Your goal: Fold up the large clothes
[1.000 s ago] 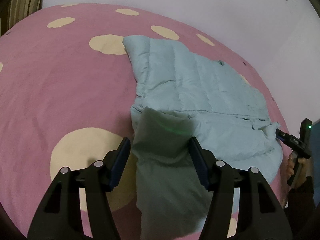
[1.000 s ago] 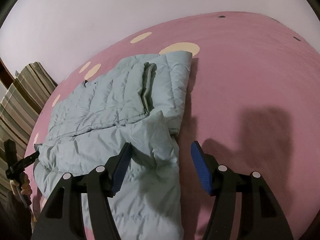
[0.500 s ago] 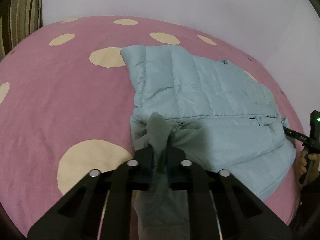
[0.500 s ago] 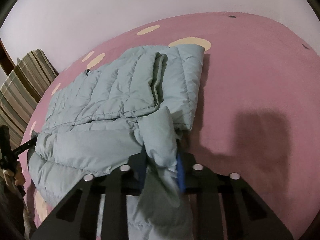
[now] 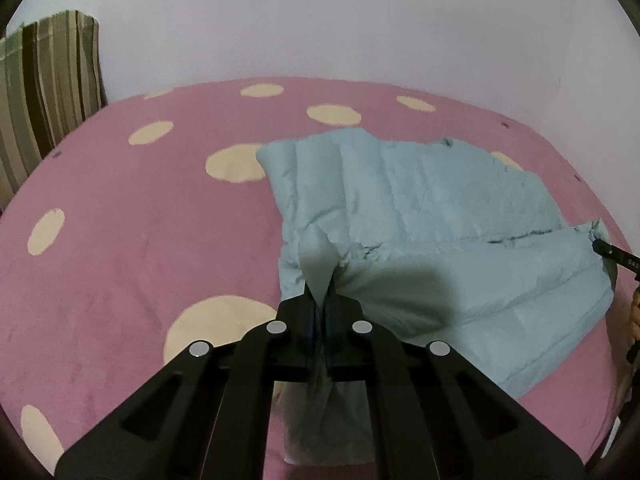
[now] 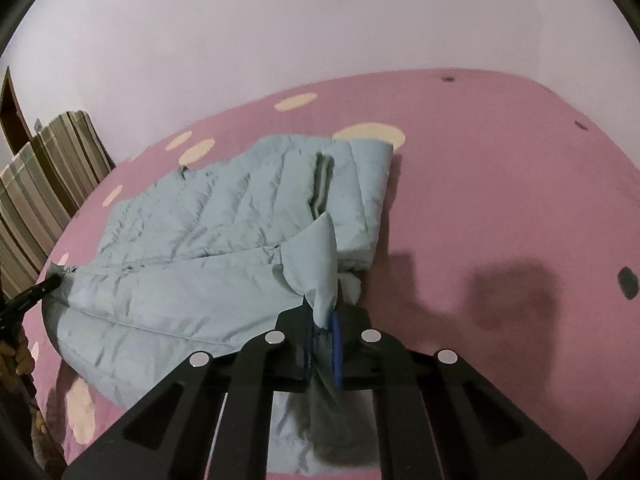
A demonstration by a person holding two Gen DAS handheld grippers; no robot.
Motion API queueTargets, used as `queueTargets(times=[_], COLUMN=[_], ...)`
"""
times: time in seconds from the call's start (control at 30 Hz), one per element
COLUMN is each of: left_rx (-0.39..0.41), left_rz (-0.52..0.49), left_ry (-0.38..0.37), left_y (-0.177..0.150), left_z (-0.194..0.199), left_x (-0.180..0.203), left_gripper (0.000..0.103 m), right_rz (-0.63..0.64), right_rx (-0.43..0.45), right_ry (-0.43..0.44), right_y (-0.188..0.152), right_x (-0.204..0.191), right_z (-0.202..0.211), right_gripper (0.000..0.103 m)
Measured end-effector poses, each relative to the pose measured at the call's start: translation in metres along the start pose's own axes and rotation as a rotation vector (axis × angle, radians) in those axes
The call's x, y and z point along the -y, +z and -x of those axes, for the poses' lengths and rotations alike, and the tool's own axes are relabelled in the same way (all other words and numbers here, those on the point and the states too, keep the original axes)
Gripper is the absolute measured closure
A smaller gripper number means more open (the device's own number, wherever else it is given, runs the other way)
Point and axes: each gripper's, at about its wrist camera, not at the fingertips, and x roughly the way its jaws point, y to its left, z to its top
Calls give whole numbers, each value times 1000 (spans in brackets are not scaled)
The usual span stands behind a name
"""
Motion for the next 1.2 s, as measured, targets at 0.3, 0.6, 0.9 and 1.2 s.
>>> queueTargets(times=[0.3,0.6,0.9,1.2], left_rx=[70,34,3,-95], left_rz=[-3,23,10,-23], left_ry=[50,114,216,302], left_y=[46,121,181,180], left_z=[6,-54,-138,-224], left_x=[6,1,5,8], left_gripper=[100,100,100,100], right_rz=[23,-7,-5,-51], right_rx=[84,89,53,-85], right_ry=[3,-20,-79,-115], right_y=[44,115,171,175], right_x=[-11,-16,-16,2], right_z=[12,-40,-115,-203], right_gripper=[98,98,98,98])
